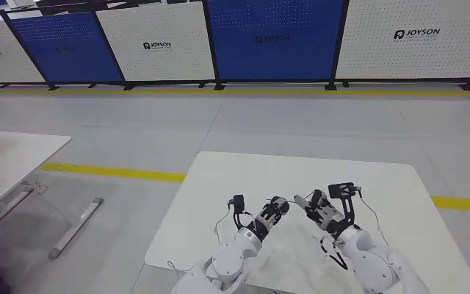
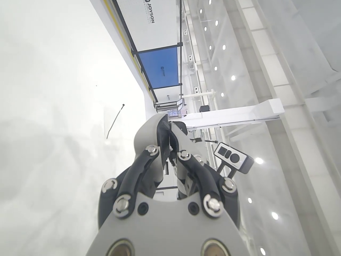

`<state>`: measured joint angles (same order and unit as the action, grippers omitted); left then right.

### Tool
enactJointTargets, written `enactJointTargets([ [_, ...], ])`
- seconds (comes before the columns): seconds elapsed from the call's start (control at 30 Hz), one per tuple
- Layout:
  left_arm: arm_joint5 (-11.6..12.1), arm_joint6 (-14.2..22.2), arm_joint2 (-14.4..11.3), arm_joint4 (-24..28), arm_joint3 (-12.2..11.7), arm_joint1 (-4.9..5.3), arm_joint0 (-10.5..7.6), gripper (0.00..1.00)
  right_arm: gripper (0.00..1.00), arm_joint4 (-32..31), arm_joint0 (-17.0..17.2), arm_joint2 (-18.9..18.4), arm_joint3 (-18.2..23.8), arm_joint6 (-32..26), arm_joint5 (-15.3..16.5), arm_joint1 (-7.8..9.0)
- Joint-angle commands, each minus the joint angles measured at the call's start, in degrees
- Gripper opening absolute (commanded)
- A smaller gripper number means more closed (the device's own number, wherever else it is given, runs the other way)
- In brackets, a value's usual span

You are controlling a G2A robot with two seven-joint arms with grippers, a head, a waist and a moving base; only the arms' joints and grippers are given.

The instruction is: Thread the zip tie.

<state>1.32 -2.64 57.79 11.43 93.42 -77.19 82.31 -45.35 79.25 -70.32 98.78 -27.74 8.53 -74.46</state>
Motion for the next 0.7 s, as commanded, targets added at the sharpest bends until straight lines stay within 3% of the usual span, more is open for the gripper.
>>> enactJointTargets([
  [0.0,0.0,0.0,0.0,0.0,0.1,-0.02,0.04,0.00,0.00,0.0,-0.2,0.2,-0.2,-0.2,0.0,0.02],
  [0.67,1.1,0.7,-0.7,-2.0,0.8,-0.03,0.95,0.00,0.00,-0.7,-0.6,0.9,-0.5,-0.7,0.8,0.53],
])
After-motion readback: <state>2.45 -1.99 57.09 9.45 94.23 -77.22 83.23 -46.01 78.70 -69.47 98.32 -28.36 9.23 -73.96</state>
